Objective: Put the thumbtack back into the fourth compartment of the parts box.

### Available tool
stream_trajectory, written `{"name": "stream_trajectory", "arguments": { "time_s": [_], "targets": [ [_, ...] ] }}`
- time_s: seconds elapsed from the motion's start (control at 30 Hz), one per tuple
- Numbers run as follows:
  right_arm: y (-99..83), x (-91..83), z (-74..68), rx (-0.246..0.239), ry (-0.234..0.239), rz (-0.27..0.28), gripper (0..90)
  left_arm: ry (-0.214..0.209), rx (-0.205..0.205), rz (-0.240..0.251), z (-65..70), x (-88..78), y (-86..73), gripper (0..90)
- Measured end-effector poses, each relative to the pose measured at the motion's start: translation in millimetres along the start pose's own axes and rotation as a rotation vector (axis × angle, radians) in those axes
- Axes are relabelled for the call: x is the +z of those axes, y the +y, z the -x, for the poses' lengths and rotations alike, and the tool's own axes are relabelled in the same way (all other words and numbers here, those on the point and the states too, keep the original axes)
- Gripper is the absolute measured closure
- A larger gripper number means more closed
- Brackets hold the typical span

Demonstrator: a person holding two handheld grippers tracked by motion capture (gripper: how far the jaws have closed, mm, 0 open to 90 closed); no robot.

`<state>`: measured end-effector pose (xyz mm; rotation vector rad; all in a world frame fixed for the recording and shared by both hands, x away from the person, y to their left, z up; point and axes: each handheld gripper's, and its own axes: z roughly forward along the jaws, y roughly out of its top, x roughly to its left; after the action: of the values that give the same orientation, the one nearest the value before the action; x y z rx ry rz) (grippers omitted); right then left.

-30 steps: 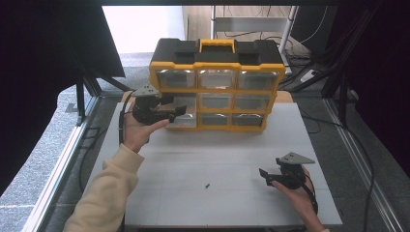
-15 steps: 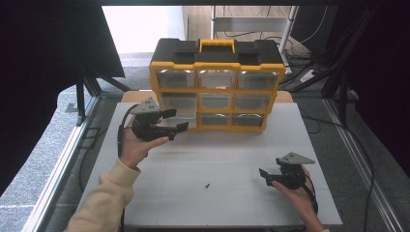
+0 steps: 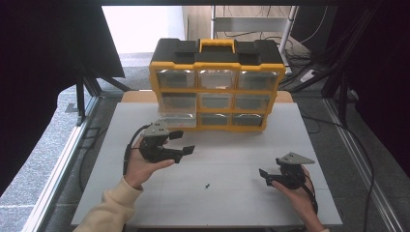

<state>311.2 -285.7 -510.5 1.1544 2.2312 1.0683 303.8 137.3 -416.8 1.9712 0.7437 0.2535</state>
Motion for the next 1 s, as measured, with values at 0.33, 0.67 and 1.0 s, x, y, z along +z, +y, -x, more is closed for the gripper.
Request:
{"name": "stream_trajectory", "arguments": {
  "time_s": [0.33, 0.67, 1.0],
  "targets": [
    [0.1, -1.3, 0.7, 0.006, -0.003, 0.007, 19.1, -0.05, -0.006, -0.099, 16.4, 21.0, -22.3, 29.2],
    [-0.2, -0.2, 0.8, 0.005, -0.003, 0.001, 19.1, -0.091, 0.013, -0.205, 32.1, 46.0, -41.5, 28.8],
    [-0.4, 0.8, 0.4, 0.001, -0.002, -0.003, 19.1, -0.104, 0.001, -0.315, 35.0, 73.9, -54.2, 28.4]
  ]
}}
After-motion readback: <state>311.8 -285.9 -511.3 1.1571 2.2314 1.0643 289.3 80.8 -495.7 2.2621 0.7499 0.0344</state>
